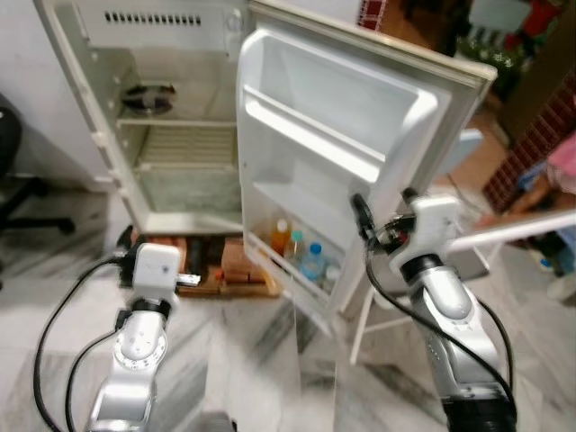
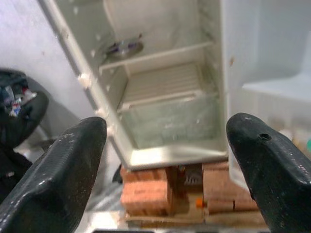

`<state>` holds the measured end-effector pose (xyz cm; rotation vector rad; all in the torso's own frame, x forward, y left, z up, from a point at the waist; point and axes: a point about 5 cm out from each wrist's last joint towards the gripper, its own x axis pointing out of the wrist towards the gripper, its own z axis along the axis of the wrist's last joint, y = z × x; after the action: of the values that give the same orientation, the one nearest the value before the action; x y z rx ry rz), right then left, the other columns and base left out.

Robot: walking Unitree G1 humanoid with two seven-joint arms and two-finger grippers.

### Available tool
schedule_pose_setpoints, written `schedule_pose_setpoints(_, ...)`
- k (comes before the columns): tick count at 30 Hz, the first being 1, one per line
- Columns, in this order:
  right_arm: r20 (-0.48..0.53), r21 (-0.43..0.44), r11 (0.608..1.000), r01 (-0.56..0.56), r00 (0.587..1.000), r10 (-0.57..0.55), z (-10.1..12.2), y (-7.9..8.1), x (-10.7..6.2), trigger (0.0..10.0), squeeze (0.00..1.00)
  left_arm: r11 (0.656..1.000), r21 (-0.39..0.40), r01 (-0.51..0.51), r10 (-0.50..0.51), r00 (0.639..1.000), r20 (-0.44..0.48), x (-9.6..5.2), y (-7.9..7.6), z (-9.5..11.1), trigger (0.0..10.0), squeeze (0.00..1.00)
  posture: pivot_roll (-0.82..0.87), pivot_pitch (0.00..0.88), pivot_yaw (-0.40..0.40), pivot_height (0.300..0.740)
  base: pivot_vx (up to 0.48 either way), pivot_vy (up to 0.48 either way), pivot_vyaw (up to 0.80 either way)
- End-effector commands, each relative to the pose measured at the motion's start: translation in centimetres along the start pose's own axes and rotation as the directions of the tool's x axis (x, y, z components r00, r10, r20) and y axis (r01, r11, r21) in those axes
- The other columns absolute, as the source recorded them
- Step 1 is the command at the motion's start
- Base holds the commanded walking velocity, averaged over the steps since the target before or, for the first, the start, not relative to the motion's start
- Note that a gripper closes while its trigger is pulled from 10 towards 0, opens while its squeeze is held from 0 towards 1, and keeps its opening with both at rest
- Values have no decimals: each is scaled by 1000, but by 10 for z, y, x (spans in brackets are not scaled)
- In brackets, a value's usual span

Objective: Restocking fridge

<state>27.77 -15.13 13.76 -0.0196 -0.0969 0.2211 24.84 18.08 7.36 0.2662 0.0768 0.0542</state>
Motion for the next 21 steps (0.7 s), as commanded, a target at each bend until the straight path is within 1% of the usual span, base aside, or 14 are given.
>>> schedule_pose_setpoints(1, -7, -7, 1000, 30, 1000, -31, -2, -9, -1, 10000, 0, 1000, 4, 10, -10, 1000, 19, 2, -5, 5, 10000, 0, 86, 0, -22, 740, 465, 0, 531)
schedule_pose_setpoints(3, 3, -9, 1000, 28, 1000, -28, 0, -10, 2, 10000, 0, 1000, 9, 14, -14, 1000, 10, 1, -4, 4, 10000, 0, 85, 0, -17, 740, 441, 0, 213)
schedule_pose_setpoints(7, 6, -6, 1000, 16, 1000, -16, 0, -9, 3, 10000, 0, 999, 10, 31, -32, 999, 7, 0, -7, 3, 10000, 0, 87, 0, -14, 740, 349, -319, 0)
schedule_pose_setpoints(9, -12, 16, 1000, -6, 1000, 6, -3, -8, 1, 10000, 0, 999, 0, 41, -41, 999, 3, 0, -9, 3, 10000, 0, 87, 0, -14, 740, 0, -454, 0)
schedule_pose_setpoints(11, -21, 33, 999, -36, 999, 36, -5, -6, -3, 10000, 0, 999, 8, 45, -45, 999, 2, 0, -10, 3, 10000, 0, 88, 0, -16, 740, 0, -454, 0)
schedule_pose_setpoints(14, -31, 51, 997, -63, 997, 65, -7, -4, -13, 10000, 0, 999, 3, 46, -46, 999, 0, -1, -9, 2, 10000, 0, 88, 0, -16, 740, 0, -458, 0)
schedule_pose_setpoints(15, -56, 61, 995, -76, 995, 80, -11, -3, -22, 10000, 0, 999, 2, 48, -48, 999, -2, -2, -9, 2, 10000, 0, 88, 0, -16, 740, 0, -469, 0)
schedule_pose_setpoints(16, -110, 83, 991, -109, 987, 118, -21, 1, -40, 10000, 0, 998, -12, 54, -54, 998, -7, -4, -9, 1, 10000, 0, 88, 0, -24, 740, 0, -480, 0)
schedule_pose_setpoints(17, -123, 89, 989, -117, 984, 128, -23, 2, -45, 10000, 0, 998, -15, 56, -56, 998, -8, -4, -9, 0, 10000, 0, 88, 0, -24, 740, 0, -480, 0)
schedule_pose_setpoints(18, -152, 119, 981, -154, 973, 172, -28, 6, -52, 10000, 0, 998, -16, 58, -58, 998, -6, -5, -9, 0, 10000, 0, 84, 0, -24, 740, 0, 0, 0)
schedule_pose_setpoints(19, -178, 141, 972, -189, 961, 212, -33, 10, -59, 10000, 0, 998, -20, 59, -60, 998, -4, -5, -9, 1, 10000, 0, 81, 0, -23, 740, 0, 0, 0)
schedule_pose_setpoints(20, -221, 163, 960, -229, 940, 261, -40, 14, -70, 10000, 0, 998, -18, 61, -61, 998, -4, -6, -9, 0, 10000, 0, 77, 0, -19, 740, 0, 0, 0)
schedule_pose_setpoints(21, -221, 163, 960, -229, 940, 261, -40, 14, -70, 10000, 0, 998, -18, 61, -61, 998, -4, -6, -9, 0, 10000, 0, 77, 0, -19, 740, 0, 0, 0)
